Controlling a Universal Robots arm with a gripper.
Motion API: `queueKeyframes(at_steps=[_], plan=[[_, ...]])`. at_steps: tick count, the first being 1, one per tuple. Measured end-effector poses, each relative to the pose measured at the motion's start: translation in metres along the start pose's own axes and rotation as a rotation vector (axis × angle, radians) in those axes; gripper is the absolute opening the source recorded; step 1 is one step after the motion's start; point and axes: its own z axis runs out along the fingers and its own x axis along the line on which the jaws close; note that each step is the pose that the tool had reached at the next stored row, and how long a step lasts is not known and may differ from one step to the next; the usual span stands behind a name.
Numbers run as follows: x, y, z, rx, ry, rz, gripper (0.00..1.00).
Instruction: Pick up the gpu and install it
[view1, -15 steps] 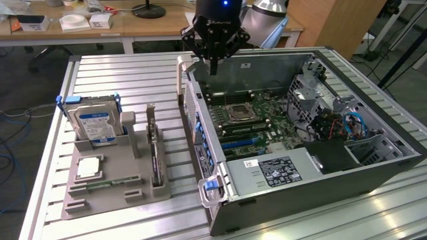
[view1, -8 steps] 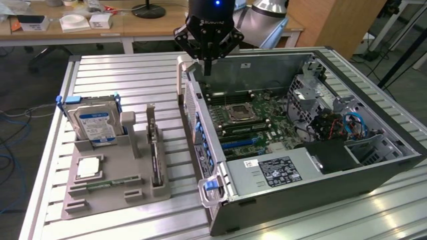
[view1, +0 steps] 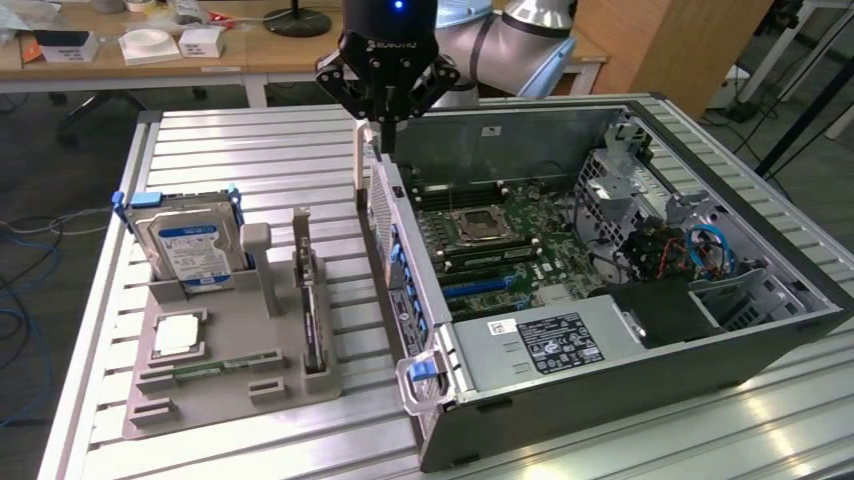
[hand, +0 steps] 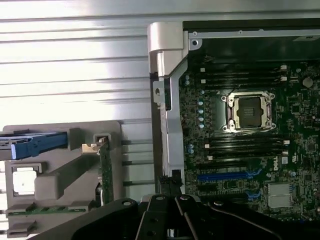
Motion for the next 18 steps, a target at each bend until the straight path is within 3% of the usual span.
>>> queueKeyframes(at_steps=[18], plan=[[0.035, -0.0027, -0.0010, -0.0001, -0.0008, -0.001, 0.11]])
